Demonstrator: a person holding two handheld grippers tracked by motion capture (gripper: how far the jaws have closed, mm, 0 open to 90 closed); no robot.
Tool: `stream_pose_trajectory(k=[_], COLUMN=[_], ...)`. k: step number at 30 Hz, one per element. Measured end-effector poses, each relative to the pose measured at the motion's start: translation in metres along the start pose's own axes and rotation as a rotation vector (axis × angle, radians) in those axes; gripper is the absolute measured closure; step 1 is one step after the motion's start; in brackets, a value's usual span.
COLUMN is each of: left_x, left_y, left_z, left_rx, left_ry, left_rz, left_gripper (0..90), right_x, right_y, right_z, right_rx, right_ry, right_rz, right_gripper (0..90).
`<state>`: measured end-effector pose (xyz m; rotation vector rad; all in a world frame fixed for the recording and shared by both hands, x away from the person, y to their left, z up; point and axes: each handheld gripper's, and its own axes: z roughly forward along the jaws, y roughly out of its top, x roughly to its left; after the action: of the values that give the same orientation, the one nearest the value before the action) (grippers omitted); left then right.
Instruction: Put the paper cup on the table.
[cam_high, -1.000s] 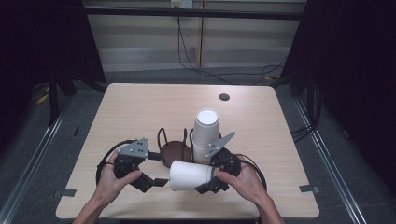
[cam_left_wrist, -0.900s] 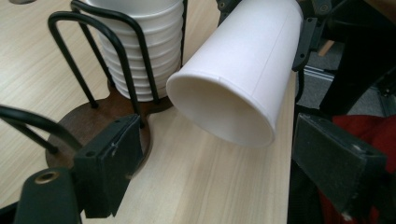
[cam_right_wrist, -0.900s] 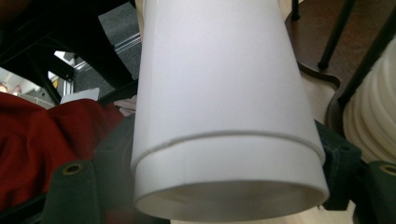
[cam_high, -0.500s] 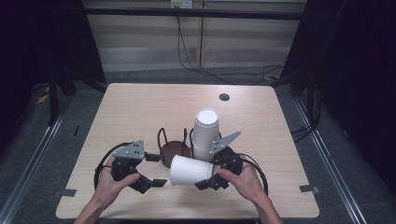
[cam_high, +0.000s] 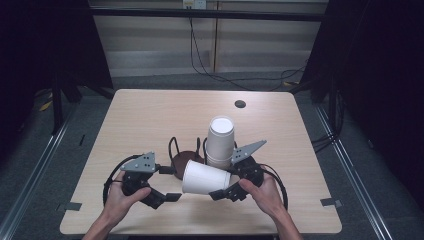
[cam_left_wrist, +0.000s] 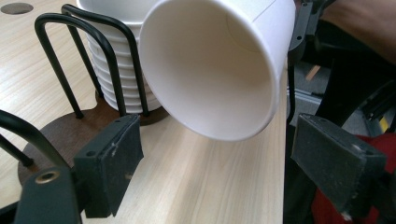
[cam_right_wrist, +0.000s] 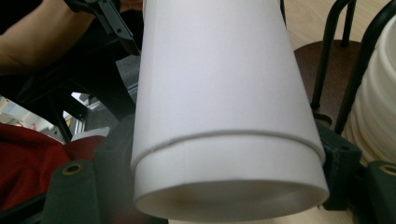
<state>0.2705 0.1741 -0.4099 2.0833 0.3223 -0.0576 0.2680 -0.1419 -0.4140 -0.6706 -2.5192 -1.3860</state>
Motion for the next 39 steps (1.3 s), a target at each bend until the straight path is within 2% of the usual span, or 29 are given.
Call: stream_pose_trajectory(k=[5, 8, 13, 18, 22, 23, 30, 32, 39], left_x=[-0.002, -0.002, -0.005, -0.007, -0.007, -0.007, -0.009, -0.009, -0.006], left_y=[-0.001, 0.0, -0.001, -0.001, -0.002, -0.002, 0.001, 0.002, 0.003], left_z=[0.002, 0.003, 0.007, 0.009, 0.01, 0.01, 0.007, 0.006, 0.005], left_rx=[0.0, -0.003, -0.001, -0.009, -0.031, -0.055, -0.139, -0.175, -0.207], left_ry=[-0.016, -0.022, -0.033, -0.034, -0.025, -0.013, -0.058, -0.092, -0.072], left_rz=[0.022, 0.019, 0.018, 0.018, 0.008, 0.001, -0.012, -0.016, -0.033], left_gripper=[15.9, 15.8, 15.8, 15.8, 15.8, 15.8, 15.8, 15.7, 15.5], right_x=[0.001, 0.002, 0.003, 0.004, 0.004, 0.004, 0.005, 0.005, 0.006], right_y=[0.0, 0.0, 0.0, 0.0, 0.0, 0.0, 0.0, 0.001, 0.001], right_z=[-0.001, -0.002, -0.006, -0.006, -0.005, -0.005, -0.003, -0.003, 0.0], right_rx=[-0.04, -0.056, -0.116, -0.135, -0.128, -0.131, -0.139, -0.139, -0.134], right_ry=[0.026, 0.028, 0.053, 0.074, 0.059, 0.062, 0.079, 0.079, 0.086], right_rz=[-0.017, -0.024, -0.045, -0.064, -0.069, -0.072, -0.085, -0.084, -0.089], right_gripper=[24.7, 24.8, 24.7, 24.7, 24.7, 24.7, 24.7, 24.6, 24.6])
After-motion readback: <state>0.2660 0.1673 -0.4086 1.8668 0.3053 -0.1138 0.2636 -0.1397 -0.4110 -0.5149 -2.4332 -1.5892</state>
